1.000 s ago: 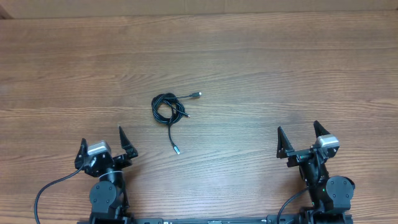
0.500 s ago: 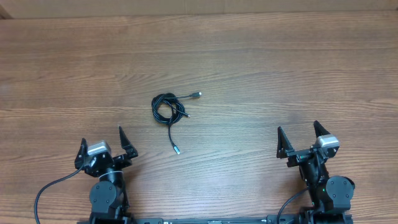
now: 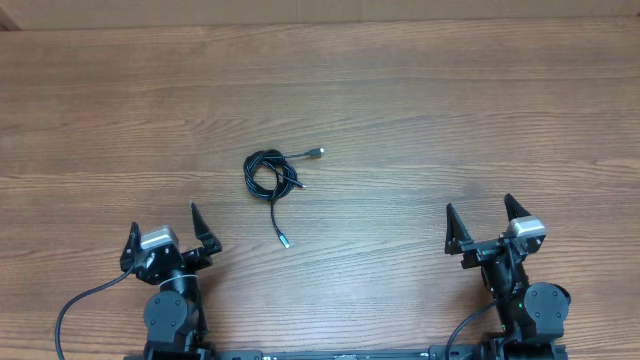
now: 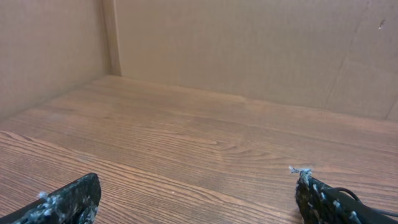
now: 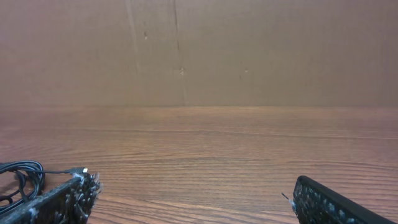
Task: Untangle cables
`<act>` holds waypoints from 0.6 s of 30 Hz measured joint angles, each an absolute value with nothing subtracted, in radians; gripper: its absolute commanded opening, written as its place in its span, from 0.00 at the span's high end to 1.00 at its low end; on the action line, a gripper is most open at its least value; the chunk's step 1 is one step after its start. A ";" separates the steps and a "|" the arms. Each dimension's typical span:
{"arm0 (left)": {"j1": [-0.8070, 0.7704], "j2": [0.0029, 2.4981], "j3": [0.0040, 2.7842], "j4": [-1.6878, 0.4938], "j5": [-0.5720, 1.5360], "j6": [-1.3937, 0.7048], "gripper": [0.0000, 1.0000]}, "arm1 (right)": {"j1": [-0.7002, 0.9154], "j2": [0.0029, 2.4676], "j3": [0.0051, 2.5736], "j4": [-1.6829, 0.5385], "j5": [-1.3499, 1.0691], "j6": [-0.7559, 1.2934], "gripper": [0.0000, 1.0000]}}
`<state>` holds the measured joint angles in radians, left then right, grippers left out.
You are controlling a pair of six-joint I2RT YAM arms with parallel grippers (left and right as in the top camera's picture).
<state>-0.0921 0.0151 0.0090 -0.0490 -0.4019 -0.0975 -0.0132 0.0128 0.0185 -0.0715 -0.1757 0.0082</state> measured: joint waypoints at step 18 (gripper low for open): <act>-0.092 0.015 0.009 -0.046 -0.405 -0.097 0.00 | -0.013 0.013 0.019 -0.069 -0.171 0.017 0.00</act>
